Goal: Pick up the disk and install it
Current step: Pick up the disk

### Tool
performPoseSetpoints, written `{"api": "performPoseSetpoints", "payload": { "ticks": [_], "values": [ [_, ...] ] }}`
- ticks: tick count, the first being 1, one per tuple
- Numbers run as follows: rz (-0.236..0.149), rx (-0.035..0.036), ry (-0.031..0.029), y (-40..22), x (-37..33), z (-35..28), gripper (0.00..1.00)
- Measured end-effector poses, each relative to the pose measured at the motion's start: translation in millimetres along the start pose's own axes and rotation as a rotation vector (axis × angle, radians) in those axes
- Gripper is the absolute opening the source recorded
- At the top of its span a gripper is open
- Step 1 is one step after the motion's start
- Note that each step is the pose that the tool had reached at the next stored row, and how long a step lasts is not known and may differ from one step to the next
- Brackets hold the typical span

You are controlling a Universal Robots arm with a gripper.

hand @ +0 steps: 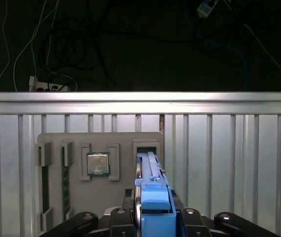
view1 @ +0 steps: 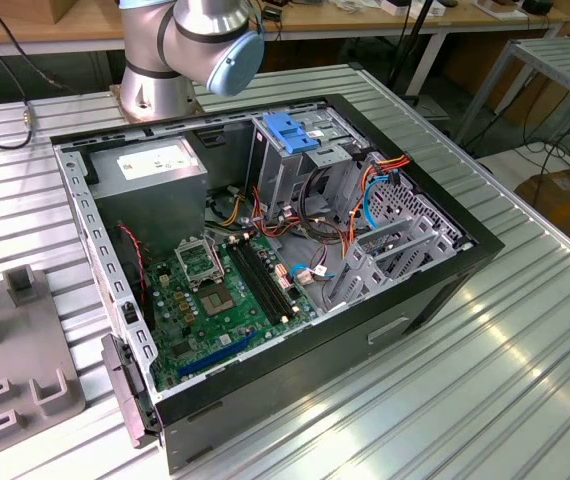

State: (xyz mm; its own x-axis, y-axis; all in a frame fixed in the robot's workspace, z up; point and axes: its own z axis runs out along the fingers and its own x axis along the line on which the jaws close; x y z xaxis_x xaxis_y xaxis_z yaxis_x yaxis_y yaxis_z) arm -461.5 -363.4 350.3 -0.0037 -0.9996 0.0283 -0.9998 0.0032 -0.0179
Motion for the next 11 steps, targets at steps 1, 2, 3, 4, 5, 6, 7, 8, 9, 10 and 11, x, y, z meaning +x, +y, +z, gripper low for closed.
{"api": "performPoseSetpoints", "payload": {
  "ticks": [1, 2, 3, 4, 5, 6, 7, 8, 9, 10, 11],
  "values": [
    [0.0, 0.0001, -0.0003, 0.0, 0.0, -1.2, 0.37],
    [0.0, 0.0, -0.0003, -0.1, 0.1, -2.3, 0.37],
    [0.0, 0.0001, -0.0005, -0.2, 0.1, -2.8, 0.37],
    [0.0, 0.0002, -0.0008, -0.2, 0.2, -3.0, 0.37],
    [0.0, 0.0002, -0.0011, -0.2, 0.3, -3.3, 0.37],
    [0.0, 0.0003, -0.0013, -0.2, 0.3, -3.5, 0.37],
    [0.0, 0.0003, -0.0014, -0.3, 0.3, -3.6, 0.37],
    [0.0, 0.0002, -0.0014, -0.3, 0.3, -3.8, 0.37],
    [0.0, 0.0001, -0.0014, -0.3, 0.4, -3.9, 0.37],
    [0.0, 0.0, -0.0015, -0.3, 0.6, -4.0, 0.37],
    [0.0, 0.0, -0.0015, -0.3, 0.6, -4.0, 0.37]
  ]
}}
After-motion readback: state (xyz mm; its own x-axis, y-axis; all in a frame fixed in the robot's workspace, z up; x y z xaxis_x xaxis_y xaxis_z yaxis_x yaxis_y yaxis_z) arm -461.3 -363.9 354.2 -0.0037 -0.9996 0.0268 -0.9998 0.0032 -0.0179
